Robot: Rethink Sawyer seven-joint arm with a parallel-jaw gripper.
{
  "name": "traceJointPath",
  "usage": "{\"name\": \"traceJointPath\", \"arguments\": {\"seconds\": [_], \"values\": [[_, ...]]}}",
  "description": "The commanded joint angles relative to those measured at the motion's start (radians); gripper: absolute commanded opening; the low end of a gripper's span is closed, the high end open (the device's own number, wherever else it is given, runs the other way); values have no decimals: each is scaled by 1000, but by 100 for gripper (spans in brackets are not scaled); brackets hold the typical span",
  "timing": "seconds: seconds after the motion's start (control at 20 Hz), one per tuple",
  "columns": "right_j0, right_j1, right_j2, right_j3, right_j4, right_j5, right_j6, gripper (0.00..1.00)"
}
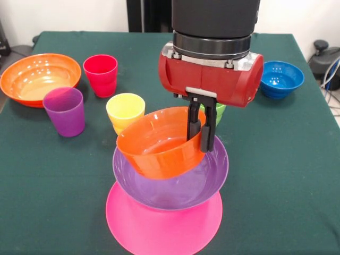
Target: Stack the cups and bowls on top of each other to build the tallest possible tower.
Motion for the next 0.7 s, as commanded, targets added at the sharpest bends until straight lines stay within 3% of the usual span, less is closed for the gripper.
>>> {"name": "traceJointPath", "arguments": {"seconds": [0.05, 0.7], "values": [[53, -3, -58, 63, -47, 47, -57, 0], [156, 50, -162, -73, -78, 127, -33, 0]]}}
